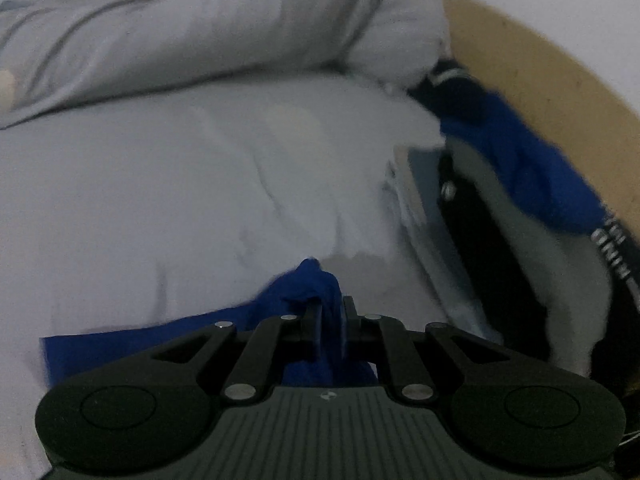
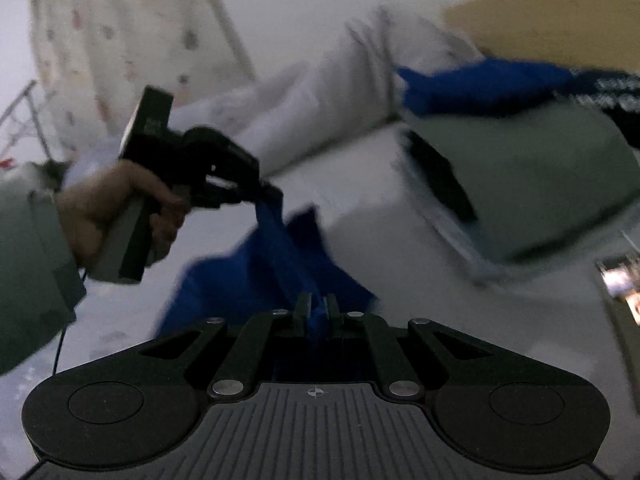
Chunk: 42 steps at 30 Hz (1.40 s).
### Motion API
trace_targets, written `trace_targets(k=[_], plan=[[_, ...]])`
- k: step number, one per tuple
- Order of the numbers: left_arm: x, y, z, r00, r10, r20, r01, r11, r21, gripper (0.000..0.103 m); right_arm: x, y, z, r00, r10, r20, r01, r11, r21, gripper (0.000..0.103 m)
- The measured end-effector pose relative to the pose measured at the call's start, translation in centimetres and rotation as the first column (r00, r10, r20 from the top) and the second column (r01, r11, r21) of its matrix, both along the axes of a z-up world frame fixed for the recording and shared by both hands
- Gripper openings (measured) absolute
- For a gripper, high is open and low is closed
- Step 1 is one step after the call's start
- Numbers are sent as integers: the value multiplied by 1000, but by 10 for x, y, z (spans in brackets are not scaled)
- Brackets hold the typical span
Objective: Fold clothes
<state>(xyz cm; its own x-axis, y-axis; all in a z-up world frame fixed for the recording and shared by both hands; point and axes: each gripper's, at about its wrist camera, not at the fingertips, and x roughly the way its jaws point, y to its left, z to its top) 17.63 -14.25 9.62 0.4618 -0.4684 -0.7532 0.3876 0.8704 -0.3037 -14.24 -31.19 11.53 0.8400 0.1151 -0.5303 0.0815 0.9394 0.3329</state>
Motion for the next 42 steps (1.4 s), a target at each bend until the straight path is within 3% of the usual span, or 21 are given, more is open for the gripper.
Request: trace_targets(k=[5, 8, 9, 11, 12, 14, 15, 20, 23, 26, 28, 30, 32, 37, 38, 40, 42], plan=[[9, -31, -31, 1000, -2, -6, 2, 998, 56, 15, 8, -14, -34, 992, -21, -126, 17, 999, -30, 8], [13, -31, -35, 1000, 14, 1, -14, 1000, 26, 37, 12, -33, -47, 974, -127, -189, 115, 991, -75, 12], [13, -29, -31, 1000, 18, 12, -18, 1000, 9, 53, 11, -39, -48, 968, -162, -193, 148, 985, -87, 14], [13, -24, -23, 999, 28, 34, -27, 999, -27, 74, 7, -48, -51, 965, -186, -186, 171, 981, -96, 26], [12, -20, -17, 998, 35, 51, -34, 999, -31, 83, 6, -47, -50, 971, -168, -172, 153, 984, -95, 28], [5, -2, -1, 995, 39, 91, -35, 999, -39, 89, 2, -36, -47, 988, -80, -132, 67, 993, -99, 45], [0, 6, 6, 993, 41, 107, -38, 999, -35, 90, 1, -29, -46, 993, -28, -113, 16, 994, -108, 48], [-34, 82, 19, 981, 116, 154, -117, 993, -6, 97, 0, 10, -51, 978, 196, -76, -208, 956, -208, 50], [-51, 134, 10, 977, 180, 117, -180, 984, -10, 97, 11, 18, -64, 960, 251, -127, -273, 939, -208, 47], [-54, 166, -10, 972, 231, 43, -230, 973, -32, 97, 28, 15, -70, 965, 141, -223, -205, 933, -297, 43], [-51, 176, -20, 973, 231, 13, -231, 972, -51, 97, 38, 3, -61, 975, 88, -205, -147, 946, -290, 43], [-47, 181, -30, 974, 224, -5, -224, 972, -72, 97, 49, -5, -52, 983, 100, -152, -136, 959, -249, 45], [-40, 180, -40, 979, 200, -31, -202, 972, -119, 97, 67, -7, -44, 984, 147, -97, -166, 960, -226, 58], [-15, 173, -58, 987, 153, -40, -158, 970, -185, 96, 131, -4, -40, 965, 260, -32, -262, 952, -161, 63], [-9, 173, -60, 987, 158, -42, -163, 964, -212, 93, 145, -5, -41, 961, 276, -32, -278, 950, -141, 63], [3, 173, -63, 985, 166, -55, -175, 950, -258, 60, 182, -5, -50, 950, 310, -45, -313, 941, -127, 64], [10, 172, -66, 981, 176, -77, -189, 955, -230, 20, 214, -5, -55, 938, 338, -76, -345, 933, -103, 64]])
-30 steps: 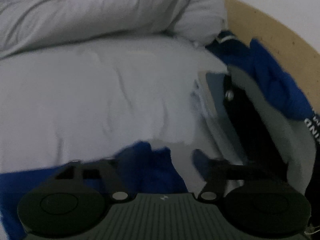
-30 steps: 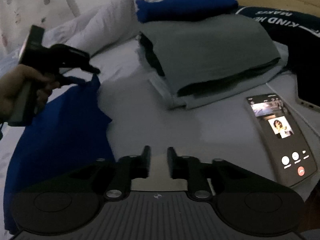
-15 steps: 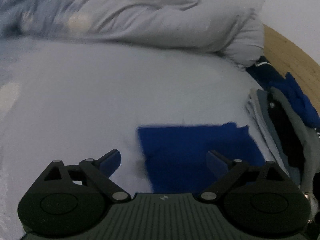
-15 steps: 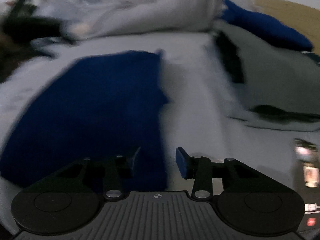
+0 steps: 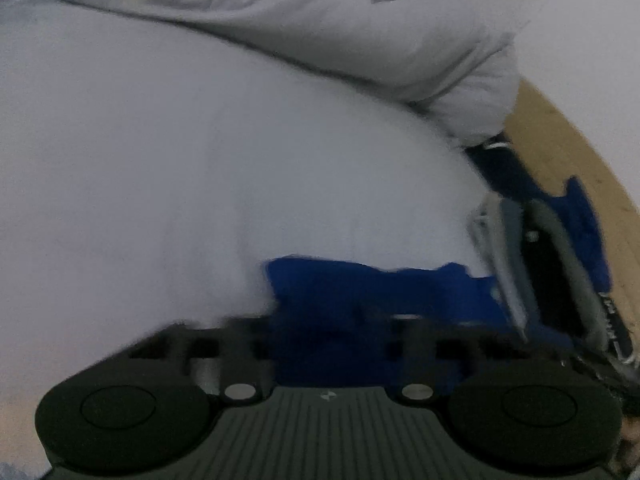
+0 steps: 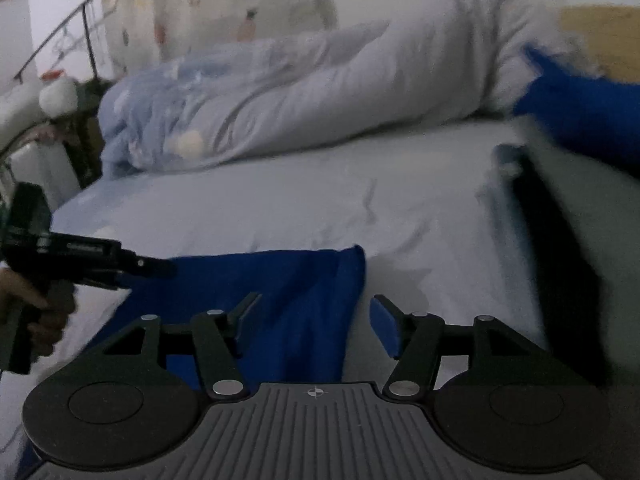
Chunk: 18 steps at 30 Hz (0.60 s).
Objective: Fold clothes
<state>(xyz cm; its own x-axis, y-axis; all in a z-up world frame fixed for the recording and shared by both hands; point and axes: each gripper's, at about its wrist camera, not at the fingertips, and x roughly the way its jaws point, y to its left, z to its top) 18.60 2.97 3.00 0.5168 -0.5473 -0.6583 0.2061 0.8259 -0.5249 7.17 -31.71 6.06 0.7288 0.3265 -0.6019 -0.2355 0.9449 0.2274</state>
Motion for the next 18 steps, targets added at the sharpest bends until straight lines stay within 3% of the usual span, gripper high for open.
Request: trace_targets(k=[5, 9, 12, 13, 14, 18], plan=[[9, -2, -3, 999, -44, 12, 44, 999, -17, 15, 60, 6, -24, 992, -1, -125, 9, 998, 61, 63], [15, 5, -12, 999, -45, 8, 45, 997, -60, 13, 77, 15, -36, 987, 75, -144, -63, 994, 85, 58], [16, 10, -17, 999, -43, 0, 42, 994, -100, 13, 83, 21, -46, 986, 100, -132, -90, 993, 81, 44], [16, 9, -16, 999, -43, 4, 43, 995, -95, 13, 84, 21, -45, 985, 107, -132, -95, 991, 97, 28], [15, 8, -15, 999, -44, 7, 44, 995, -89, 13, 85, 22, -45, 985, 115, -130, -101, 989, 107, 22], [9, 8, 2, 999, -27, 17, 28, 998, -49, 13, 79, 29, -32, 987, 127, -96, -122, 991, 57, 19]])
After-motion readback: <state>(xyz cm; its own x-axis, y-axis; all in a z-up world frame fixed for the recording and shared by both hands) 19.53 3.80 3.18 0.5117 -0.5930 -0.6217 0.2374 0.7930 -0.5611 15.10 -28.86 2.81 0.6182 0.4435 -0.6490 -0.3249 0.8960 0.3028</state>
